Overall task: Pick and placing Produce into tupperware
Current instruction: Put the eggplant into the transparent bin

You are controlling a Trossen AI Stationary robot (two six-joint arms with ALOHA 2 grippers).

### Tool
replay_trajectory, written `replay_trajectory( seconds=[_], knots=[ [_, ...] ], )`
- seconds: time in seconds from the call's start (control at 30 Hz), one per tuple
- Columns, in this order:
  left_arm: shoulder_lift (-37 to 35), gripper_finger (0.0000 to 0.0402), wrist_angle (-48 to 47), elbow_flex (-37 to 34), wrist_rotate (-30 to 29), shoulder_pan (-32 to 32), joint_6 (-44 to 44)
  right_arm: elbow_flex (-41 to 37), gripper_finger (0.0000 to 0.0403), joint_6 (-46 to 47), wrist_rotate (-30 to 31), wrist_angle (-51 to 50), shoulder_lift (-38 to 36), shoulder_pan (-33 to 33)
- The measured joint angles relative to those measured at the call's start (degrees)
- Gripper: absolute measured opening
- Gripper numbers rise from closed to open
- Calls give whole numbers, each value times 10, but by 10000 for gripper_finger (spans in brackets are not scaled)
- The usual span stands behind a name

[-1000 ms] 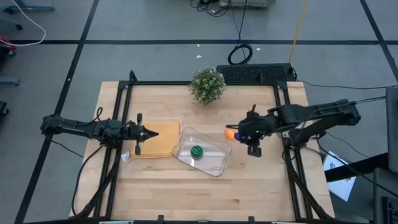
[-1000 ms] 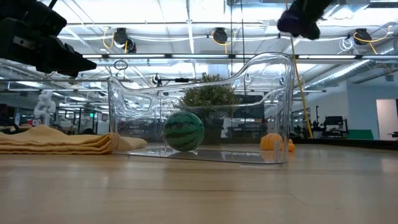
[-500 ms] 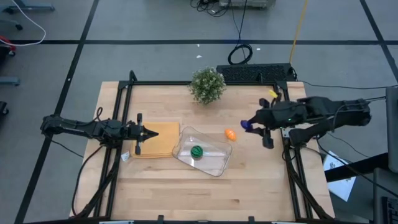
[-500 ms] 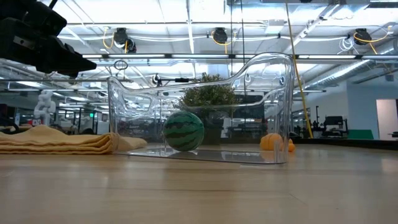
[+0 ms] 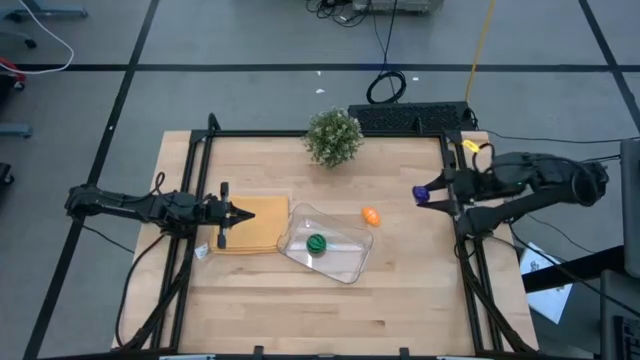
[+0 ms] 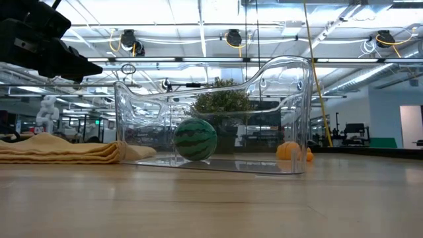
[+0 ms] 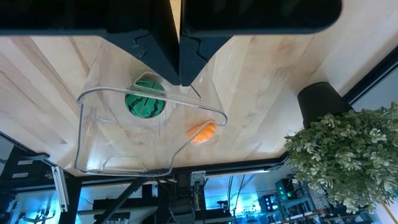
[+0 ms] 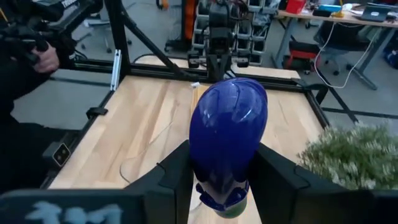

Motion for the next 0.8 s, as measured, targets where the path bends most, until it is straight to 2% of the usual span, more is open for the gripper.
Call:
replay_trajectory(
  seconds=[0.3,0.43,0.6,0.8],
  knots=[
    [0,3,1,0,0,0,0,-99,123,24,5,5,-124,0],
    [0,3,1,0,0,0,-1,-152,123,28,44,8,-178,1],
    [0,3,0,0,0,0,-1,-231,123,28,63,75,-242,1],
    [0,3,-2,0,0,0,-1,-305,123,34,59,97,-302,1]
  ],
)
